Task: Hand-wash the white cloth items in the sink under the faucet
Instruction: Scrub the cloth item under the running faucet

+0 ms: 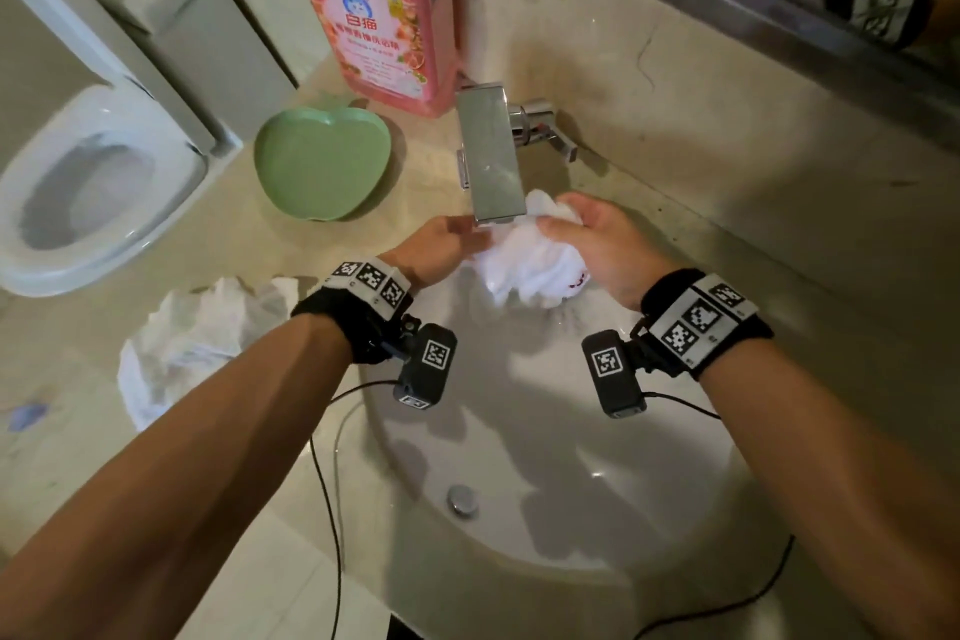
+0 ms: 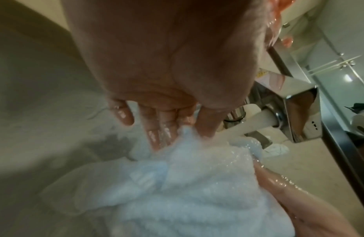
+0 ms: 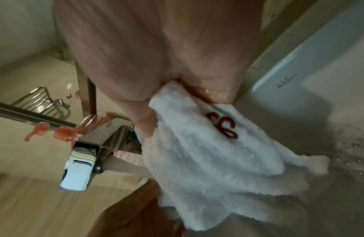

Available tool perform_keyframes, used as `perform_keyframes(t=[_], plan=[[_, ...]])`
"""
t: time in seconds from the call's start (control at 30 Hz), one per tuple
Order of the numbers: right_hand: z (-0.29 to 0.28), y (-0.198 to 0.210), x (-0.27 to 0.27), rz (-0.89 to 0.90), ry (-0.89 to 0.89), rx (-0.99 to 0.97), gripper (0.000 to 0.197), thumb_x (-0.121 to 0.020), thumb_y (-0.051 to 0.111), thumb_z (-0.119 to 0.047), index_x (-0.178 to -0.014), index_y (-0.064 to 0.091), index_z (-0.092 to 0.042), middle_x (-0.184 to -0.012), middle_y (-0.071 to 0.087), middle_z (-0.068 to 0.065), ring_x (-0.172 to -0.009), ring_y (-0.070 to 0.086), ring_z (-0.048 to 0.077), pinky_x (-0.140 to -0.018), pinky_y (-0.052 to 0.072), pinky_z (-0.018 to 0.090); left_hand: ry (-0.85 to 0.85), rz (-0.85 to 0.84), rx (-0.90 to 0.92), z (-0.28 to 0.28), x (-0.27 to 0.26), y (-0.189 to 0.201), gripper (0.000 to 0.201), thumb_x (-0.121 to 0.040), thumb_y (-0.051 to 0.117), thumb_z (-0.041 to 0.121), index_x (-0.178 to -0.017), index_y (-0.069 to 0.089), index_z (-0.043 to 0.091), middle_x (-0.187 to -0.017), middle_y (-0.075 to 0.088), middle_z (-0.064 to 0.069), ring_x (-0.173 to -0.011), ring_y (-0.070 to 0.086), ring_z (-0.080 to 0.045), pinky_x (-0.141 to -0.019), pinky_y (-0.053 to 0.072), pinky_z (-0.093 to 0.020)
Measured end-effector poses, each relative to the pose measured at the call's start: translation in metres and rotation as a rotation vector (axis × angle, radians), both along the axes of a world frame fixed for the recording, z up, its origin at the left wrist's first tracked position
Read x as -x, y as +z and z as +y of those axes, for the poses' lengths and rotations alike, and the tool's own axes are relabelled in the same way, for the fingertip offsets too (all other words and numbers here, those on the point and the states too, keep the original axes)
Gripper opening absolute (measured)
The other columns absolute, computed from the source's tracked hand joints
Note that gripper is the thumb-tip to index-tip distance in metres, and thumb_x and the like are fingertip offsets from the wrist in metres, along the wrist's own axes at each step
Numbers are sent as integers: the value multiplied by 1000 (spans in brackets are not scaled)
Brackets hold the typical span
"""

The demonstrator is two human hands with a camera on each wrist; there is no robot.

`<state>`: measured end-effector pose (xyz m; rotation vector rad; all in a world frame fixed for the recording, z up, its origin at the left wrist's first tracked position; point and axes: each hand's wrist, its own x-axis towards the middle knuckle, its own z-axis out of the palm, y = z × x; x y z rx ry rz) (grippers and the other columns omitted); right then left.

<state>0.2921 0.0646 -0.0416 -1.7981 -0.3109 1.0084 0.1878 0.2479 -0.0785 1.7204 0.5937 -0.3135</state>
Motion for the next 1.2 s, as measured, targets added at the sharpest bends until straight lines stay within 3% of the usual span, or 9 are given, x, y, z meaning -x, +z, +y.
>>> perform_keyframes(t=[0.1, 0.2, 0.3, 0.43, 0.67, 0.83, 0.97, 1.07, 1.2], plan=[[3, -4, 0, -6, 81, 61, 30, -93, 67, -17, -122, 63, -23, -124, 67, -2, -85, 63, 1, -60, 47, 14, 128, -53, 11, 4, 3, 1, 26, -100, 52, 13, -123, 58, 2, -119, 65, -14, -109, 61, -27, -99, 46, -40], [11, -12, 8, -14, 185, 87, 20, -84, 79, -27, -101, 67, -29, -92, 74, -13, -74, 68, -4, -59, 51, 11, 134, -160, 8, 8, 8, 11, 17, -98, 53, 3, -113, 53, -4, -108, 63, -18, -95, 60, -28, -89, 48, -43], [28, -16, 19, -22, 218, 117, 38, -75, 80, -53, -103, 73, -28, -100, 75, -7, -97, 70, 7, -87, 55, 27, 24, -245, -16, 12, 12, 23, 21, -96, 55, 0, -117, 55, -5, -117, 65, -17, -109, 62, -32, -101, 48, -44], [48, -15, 22, -19, 133, 35, 20, -81, 78, -38, -99, 75, -33, -92, 76, -15, -90, 70, 2, -82, 52, 29, -35, -223, -115, 24, 16, 32, 28, -96, 58, 9, -123, 55, 14, -128, 59, -8, -121, 57, -23, -109, 42, -44], [49, -15, 19, -6, 52, -22, 24, -95, 65, -20, -119, 68, -18, -108, 75, -1, -100, 72, 15, -92, 57, 38, -48, -29, -67, 17, 19, 19, 35, -93, 61, 6, -124, 46, 15, -97, 63, -1, -82, 59, -11, -79, 46, -23], [39, -11, 10, -76, -107, -35, 29, -104, 51, -31, -110, 62, -4, -106, 66, 27, -87, 59, 26, -85, 51, 50, -128, 65, -187, 4, 12, 7, 38, -102, 49, 35, -132, 57, 13, -121, 61, 1, -108, 55, -14, -94, 38, -28], [21, -14, 3, -206, 76, 91, 32, -80, 78, -47, -101, 67, -27, -96, 73, -10, -83, 69, 4, -75, 55, 23, -114, -115, -169, 0, -1, 14, 23, -99, 56, 29, -119, 66, 31, -106, 67, 11, -90, 60, 4, -83, 44, -18], [13, -21, 5, -101, 224, 165, 29, -79, 76, -56, -93, 74, -30, -87, 77, -3, -81, 75, 13, -66, 61, 35, -132, -146, -137, -1, -5, 21, 17, -96, 60, 27, -102, 65, 42, -93, 70, 21, -82, 62, 15, -73, 43, -4], [17, -26, 4, -190, 222, 157, 43, -89, 60, -61, -104, 74, -23, -91, 76, 3, -84, 72, 23, -80, 59, 44, -109, -136, -55, 4, -4, 16, 30, -100, 51, 13, -125, 62, 24, -110, 69, 14, -95, 57, 15, -88, 46, -12]])
